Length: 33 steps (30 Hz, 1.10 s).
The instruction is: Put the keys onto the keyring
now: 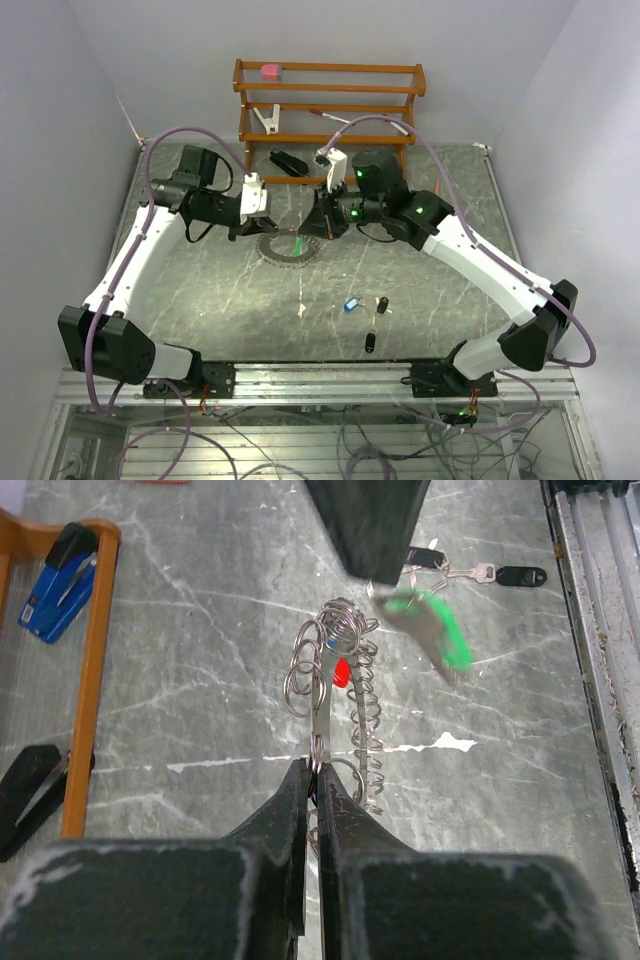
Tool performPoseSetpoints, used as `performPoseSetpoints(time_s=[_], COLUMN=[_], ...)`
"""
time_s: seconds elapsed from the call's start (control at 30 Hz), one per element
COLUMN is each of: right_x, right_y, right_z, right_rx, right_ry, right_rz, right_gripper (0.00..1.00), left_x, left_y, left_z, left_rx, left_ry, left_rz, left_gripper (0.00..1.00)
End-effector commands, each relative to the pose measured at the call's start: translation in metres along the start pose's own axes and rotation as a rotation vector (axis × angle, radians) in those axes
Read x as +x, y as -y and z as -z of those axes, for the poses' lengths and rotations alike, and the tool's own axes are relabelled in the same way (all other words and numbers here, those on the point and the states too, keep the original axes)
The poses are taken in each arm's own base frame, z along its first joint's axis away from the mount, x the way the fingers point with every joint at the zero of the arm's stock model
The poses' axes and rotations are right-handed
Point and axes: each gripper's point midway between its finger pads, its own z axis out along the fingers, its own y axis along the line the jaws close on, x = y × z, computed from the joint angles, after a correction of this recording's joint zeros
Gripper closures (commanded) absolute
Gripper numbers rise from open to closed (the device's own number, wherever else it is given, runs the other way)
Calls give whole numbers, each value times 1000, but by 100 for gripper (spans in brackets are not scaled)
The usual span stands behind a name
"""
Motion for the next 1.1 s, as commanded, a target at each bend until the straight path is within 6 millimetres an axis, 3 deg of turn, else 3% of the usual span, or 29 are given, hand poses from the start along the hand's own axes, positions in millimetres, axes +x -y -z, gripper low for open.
performPoseSetpoints(time_s=[0.0,0.37,0.9,1.07], right_x=[-10,-11,-17,-13], right_y=[-5,1,3,6], right_z=[-11,-34,-18,-18], right_rx=[-27,24,80,97], right_ry=[25,-4,3,-20], right_rz=[-62,-59,-55,-60], right_gripper=[100,100,100,100], left_x=[-20,-38,-32,-42], left_y=[-2,6,12,14], left_z=[-3,-11,-12,-11], left_rx=[23,72,83,97], left_ry=[28,25,1,37], left_rz=[-85,-138,-151,-161], left_gripper=[93,93,93,93])
